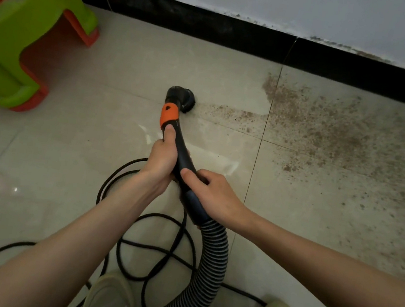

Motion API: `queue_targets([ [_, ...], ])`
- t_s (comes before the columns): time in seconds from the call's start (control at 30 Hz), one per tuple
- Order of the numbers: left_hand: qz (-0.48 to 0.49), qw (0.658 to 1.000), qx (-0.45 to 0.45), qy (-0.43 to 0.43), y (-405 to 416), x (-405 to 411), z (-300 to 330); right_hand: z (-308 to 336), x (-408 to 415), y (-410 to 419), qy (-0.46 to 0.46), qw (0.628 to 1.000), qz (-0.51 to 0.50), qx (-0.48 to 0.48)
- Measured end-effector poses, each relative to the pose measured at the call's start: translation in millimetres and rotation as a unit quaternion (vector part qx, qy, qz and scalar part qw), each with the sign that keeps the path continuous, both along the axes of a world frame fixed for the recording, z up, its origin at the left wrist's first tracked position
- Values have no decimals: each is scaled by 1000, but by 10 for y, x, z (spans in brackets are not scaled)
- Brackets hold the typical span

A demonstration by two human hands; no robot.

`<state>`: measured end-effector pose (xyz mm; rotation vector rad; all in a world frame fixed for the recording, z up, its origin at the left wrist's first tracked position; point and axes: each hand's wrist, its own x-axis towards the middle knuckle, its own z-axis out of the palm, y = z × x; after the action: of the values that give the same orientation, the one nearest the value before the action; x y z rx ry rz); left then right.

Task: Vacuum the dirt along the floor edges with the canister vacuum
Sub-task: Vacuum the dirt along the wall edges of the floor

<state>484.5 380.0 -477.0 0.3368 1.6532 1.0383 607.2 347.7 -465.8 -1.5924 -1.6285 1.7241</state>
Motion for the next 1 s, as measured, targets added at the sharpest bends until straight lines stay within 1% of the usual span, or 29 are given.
queue_targets([
  [0.1, -45, 999, 5, -2, 69, 166, 22, -19, 114, -32, -16, 999, -46, 9],
  [0.33, -166, 986, 5, -16, 204, 597, 24, -59, 429, -136, -12, 990, -137, 6],
  [0.43, -204, 979, 7, -13, 241, 737, 21, -84, 532, -155, -18, 985, -172, 9],
  [0.53, -223, 975, 4, -19, 270, 799, 8, -89, 564, -161, -19, 983, -185, 4],
  [0.63, -218, 975, -15, -38, 315, 764, 37, -49, 531, -142, -9, 982, -188, 0],
  [0.73, -215, 976, -31, -30, 406, 680, 112, 15, 454, -92, 13, 982, -186, -12],
  [0.83, -221, 973, -29, 50, 475, 511, 158, 104, 338, -36, 52, 986, -157, -32],
  [0.93, -175, 980, -21, 97, 413, 236, 142, 166, 199, -16, 79, 991, -90, -51],
  [1.0, -141, 981, -22, 130, 315, 43, 144, 186, 92, -24, 83, 995, -41, -43],
])
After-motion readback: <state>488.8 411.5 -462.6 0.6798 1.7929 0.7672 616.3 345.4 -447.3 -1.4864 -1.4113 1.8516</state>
